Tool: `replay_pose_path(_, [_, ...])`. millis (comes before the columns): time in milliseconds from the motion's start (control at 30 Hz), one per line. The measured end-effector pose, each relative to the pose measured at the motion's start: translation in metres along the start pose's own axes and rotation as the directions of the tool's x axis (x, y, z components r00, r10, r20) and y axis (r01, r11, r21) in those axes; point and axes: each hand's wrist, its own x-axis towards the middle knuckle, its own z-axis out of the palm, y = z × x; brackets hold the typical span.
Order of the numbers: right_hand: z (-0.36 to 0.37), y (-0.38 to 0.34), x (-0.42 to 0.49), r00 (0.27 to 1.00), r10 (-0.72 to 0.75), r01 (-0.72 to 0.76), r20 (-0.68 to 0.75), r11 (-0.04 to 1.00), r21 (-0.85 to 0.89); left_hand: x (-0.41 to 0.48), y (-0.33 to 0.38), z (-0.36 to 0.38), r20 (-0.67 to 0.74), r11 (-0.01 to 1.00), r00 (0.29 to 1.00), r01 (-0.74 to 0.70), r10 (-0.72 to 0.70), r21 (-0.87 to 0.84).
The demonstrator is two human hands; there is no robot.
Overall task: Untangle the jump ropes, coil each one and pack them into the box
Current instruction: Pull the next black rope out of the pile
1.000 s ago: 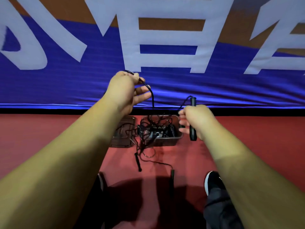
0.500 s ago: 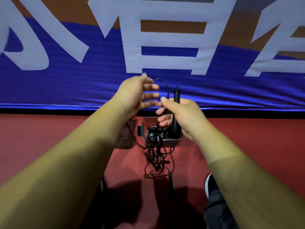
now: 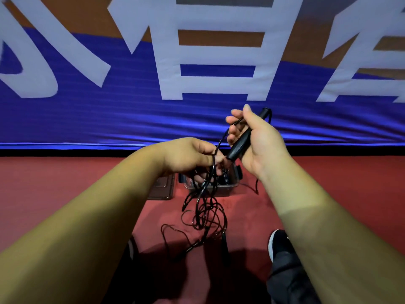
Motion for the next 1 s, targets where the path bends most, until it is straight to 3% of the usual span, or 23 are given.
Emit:
replay_pose_path(100, [-0.007,-0.002,0.005,1.000,-0.024,0.023,-0.005,0.983,-0.184,-0.001,0.006,-0.002,-0.132,1.000,0.991,-0.024,0.025,0.005])
replay_pose_path(200, [-0.011,0.001,0.000,0.997,-0.001,0.048,0.083,0.826,-0.562,-0.004,0.011,-0.002,-0.214,0.998,0.975,-0.059,0.058,0.000])
replay_pose_path(267, [-0.009,0.006,-0.006,0.991,0.009,0.079,0.131,0.753,-0.654,-0.005,0.013,-0.004,-0.248,0.998,0.967,-0.056,0.060,0.022])
replay_pose_path(333, [-0.006,0.010,-0.010,0.995,0.004,0.054,0.096,0.800,-0.597,-0.005,0.012,-0.005,-0.277,0.999,0.960,-0.042,0.041,0.004])
replay_pose_path(400, [-0.005,0.012,-0.010,0.999,0.042,-0.024,0.032,0.903,-0.429,-0.002,0.010,-0.010,-0.320,0.999,0.947,-0.045,0.033,-0.030])
replay_pose_path(500, [-0.005,0.010,-0.008,0.999,0.046,-0.050,-0.021,0.956,-0.291,-0.002,0.007,-0.018,-0.417,0.988,0.908,0.016,0.051,0.156])
replay_pose_path(567, [-0.005,0.009,-0.006,0.998,0.012,-0.030,-0.068,0.965,-0.262,0.001,-0.002,-0.026,-0.483,0.940,0.874,0.115,0.058,0.320])
replay_pose_path(667, [-0.010,0.004,0.002,0.976,-0.087,0.035,-0.197,0.967,-0.251,0.006,-0.017,-0.039,-0.575,0.895,0.817,0.287,-0.043,0.341])
replay_pose_path(767, [-0.016,-0.006,0.007,0.957,-0.067,0.042,-0.281,0.995,-0.094,0.001,-0.028,-0.059,-0.699,0.723,0.714,0.502,-0.036,0.475])
replay_pose_path(800, [-0.018,-0.009,0.008,0.956,-0.057,0.042,-0.287,0.997,-0.057,-0.001,-0.033,-0.065,-0.726,0.707,0.686,0.540,-0.055,0.457])
replay_pose_path(900, [-0.022,-0.014,0.008,0.968,-0.028,0.021,-0.249,0.999,-0.031,-0.004,-0.044,-0.069,-0.666,0.674,0.711,0.608,-0.225,0.421])
replay_pose_path(1000, [-0.019,-0.015,0.004,0.984,0.013,-0.014,-0.178,1.000,-0.006,-0.011,-0.037,-0.055,-0.515,0.491,0.764,0.645,-0.389,0.586])
